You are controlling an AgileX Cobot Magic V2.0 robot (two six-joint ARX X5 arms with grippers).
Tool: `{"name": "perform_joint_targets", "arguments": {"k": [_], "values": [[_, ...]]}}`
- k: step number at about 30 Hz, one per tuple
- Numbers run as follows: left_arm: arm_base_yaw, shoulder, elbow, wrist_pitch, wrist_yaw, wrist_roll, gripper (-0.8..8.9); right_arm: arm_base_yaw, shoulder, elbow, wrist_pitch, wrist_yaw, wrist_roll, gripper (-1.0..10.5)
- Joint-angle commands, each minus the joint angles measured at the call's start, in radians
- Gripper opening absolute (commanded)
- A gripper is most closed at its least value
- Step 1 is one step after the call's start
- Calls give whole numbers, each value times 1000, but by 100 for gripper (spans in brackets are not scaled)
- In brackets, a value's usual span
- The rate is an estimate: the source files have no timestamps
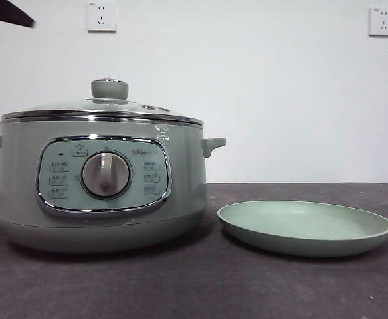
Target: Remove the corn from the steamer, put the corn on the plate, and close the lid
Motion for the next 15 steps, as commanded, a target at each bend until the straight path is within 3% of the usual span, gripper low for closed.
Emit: {"name": "perform_joint_targets", "arguments": {"k": [1,9,15], "values": [[-63,78,42,8,-66,55,407,9,7,0,5,6,10,473],[-205,278,124,10,-295,153,406,9,10,0,3,27,12,473],[-230,372,132,11,-354,172,405,9,10,0,3,27,12,473]]}}
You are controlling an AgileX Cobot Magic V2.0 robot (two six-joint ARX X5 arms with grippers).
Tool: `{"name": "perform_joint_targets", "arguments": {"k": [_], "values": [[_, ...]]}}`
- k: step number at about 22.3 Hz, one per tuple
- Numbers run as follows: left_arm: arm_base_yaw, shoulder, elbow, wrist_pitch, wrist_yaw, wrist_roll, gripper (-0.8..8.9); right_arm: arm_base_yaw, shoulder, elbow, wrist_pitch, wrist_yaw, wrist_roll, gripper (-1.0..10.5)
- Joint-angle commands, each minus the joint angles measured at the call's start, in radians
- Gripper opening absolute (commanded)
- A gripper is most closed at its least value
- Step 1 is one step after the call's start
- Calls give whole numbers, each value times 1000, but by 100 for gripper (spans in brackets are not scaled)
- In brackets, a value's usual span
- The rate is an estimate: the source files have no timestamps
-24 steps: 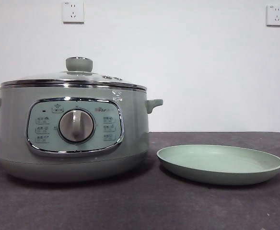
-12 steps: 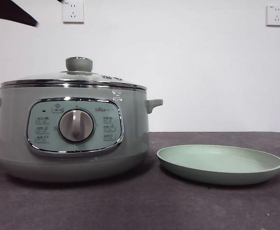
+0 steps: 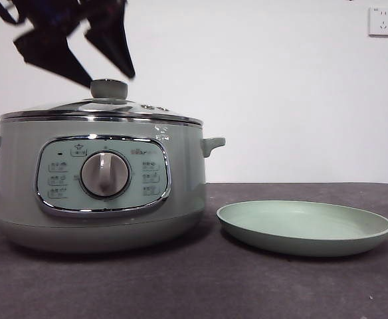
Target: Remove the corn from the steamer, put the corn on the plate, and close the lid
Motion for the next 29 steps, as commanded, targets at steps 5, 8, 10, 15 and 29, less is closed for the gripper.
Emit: {"name": "perform_joint_targets", "arguments": {"k": [5,8,10,15,29], "values": [[-5,40,1,-3,-6,20,196,3,2,0,3,2,6,473],[-5,40,1,4,-6,42,-8,3,2,0,4,2,5,472],[-5,37,2,34,-6,42,-8,3,2,0,10,1,3,472],[-4,-92,3,64,-20,41,-8,16,3,0,113,-10,78,472],[-4,-765,3,-207,-338,39,-8,498,484,330,254,210,160,465]]}}
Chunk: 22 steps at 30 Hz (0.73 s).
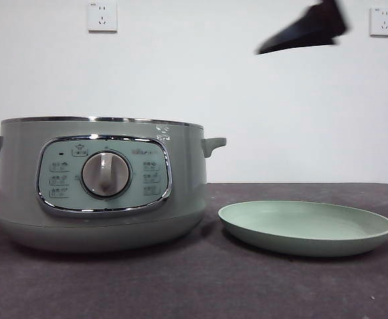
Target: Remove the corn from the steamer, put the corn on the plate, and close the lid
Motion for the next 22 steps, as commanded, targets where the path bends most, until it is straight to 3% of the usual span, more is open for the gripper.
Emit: {"name": "perform_joint_targets", "arguments": {"k": [1,12,17,22], "values": [[0,-74,14,-3,-63,5,-8,60,125,133,-86,51,-51,463],[0,-148,14,-105,-110,3,-8,233,600,739,-585,250,-216,430],[0,-148,14,-105,-109,-4,-8,289,732,847,-623,391,-267,430],[0,-147,14,-104,-109,-4,-8,321,819,848,-601,470,-296,429]]}}
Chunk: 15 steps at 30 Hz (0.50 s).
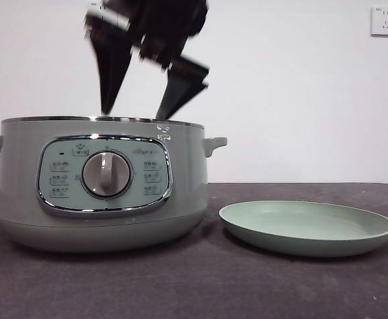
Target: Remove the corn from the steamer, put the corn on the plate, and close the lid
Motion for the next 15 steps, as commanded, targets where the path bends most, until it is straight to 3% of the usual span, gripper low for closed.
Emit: {"name": "perform_joint_targets", "arguments": {"k": [1,6,12,15], "values": [[0,-9,14,51,-2,-3,-8,19,60,-1,21,33,-35,426],[0,-6,14,50,-2,-3,-8,32,127,-1,88,32,-53,322],[0,-6,14,37,-2,-3,-8,33,170,-1,127,32,-53,10],[0,-6,14,20,-2,-3,-8,43,168,0,147,32,-51,-16]]}}
